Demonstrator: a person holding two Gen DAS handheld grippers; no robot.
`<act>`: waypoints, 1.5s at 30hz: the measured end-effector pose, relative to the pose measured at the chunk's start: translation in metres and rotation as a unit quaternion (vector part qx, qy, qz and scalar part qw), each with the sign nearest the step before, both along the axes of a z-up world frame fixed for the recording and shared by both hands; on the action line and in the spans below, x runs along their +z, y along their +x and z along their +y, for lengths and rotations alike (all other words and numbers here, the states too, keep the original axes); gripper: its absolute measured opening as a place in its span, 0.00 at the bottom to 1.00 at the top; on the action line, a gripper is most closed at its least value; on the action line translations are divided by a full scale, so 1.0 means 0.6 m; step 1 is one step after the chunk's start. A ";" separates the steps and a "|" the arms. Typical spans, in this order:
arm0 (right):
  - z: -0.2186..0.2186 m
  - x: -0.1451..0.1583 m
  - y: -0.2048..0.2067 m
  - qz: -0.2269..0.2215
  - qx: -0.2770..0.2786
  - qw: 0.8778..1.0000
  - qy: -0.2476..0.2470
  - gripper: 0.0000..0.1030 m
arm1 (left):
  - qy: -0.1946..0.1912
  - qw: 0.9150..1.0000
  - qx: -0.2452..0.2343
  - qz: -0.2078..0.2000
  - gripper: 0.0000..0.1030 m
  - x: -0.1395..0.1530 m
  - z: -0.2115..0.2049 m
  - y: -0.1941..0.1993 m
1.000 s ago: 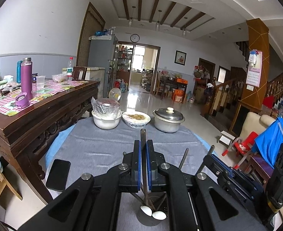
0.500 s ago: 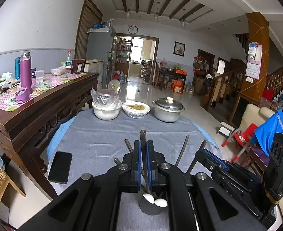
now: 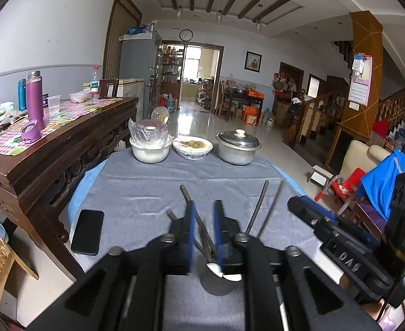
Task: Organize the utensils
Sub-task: 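Withdraw both open tools upward and back from the dark cup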
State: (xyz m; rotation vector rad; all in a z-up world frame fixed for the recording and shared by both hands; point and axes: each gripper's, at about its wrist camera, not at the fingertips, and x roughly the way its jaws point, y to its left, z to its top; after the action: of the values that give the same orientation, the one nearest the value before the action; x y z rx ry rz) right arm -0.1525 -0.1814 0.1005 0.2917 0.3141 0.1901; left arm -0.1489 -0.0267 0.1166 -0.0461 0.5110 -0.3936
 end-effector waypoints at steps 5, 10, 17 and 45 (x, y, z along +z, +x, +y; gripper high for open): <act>-0.024 0.006 -0.016 -0.015 -0.024 1.000 0.014 0.41 | 0.007 1.000 0.011 0.003 0.56 -0.003 0.010 -0.007; -0.033 0.007 -0.020 0.004 -0.048 0.999 -0.007 0.53 | 0.036 0.999 0.031 0.015 0.69 -0.011 0.011 -0.016; -0.043 0.006 -0.046 0.025 -0.078 0.996 -0.030 0.59 | 0.093 0.993 0.078 0.004 0.81 -0.013 0.009 -0.033; -0.016 0.050 -0.188 0.040 -0.098 0.994 -0.039 0.73 | 0.139 0.976 0.155 -0.058 0.92 0.040 0.029 -0.132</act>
State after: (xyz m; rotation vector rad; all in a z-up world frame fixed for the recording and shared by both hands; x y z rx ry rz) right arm -0.2650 -0.1908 0.1307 0.2518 0.3686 -0.0280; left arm -0.2283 -0.0096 0.1406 0.1660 0.4306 -0.0160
